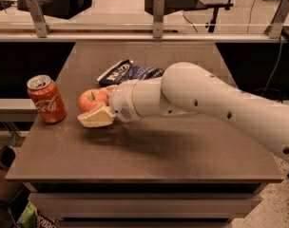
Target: Move apple near coke can
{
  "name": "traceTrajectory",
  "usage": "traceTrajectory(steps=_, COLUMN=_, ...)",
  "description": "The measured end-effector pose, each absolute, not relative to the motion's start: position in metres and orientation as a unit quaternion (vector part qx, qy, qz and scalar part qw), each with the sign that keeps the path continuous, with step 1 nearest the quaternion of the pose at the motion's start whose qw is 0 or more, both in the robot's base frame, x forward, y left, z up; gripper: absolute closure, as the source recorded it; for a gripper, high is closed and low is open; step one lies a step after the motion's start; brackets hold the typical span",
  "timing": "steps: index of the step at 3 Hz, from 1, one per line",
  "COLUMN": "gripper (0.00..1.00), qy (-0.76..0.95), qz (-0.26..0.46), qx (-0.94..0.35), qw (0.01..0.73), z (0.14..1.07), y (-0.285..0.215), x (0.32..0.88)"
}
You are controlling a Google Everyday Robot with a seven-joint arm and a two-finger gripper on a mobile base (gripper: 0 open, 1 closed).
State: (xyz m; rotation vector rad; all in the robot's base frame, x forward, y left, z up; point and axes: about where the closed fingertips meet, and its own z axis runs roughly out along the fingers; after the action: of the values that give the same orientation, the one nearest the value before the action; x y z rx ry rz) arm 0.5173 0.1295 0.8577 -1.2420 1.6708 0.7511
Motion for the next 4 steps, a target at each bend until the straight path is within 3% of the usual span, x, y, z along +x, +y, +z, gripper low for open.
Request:
traceTrajectory(steps=3, gripper=1.00, qy=0.657, qz=0.308, qx=-0.542, qw=0.424, z=0.833, y=0.164, x=0.480)
traceTrajectory(steps=4, gripper=0.82, qy=0.656, qz=0.308, qx=-0.544, qw=0.423, z=0.834, y=0.165, x=0.479)
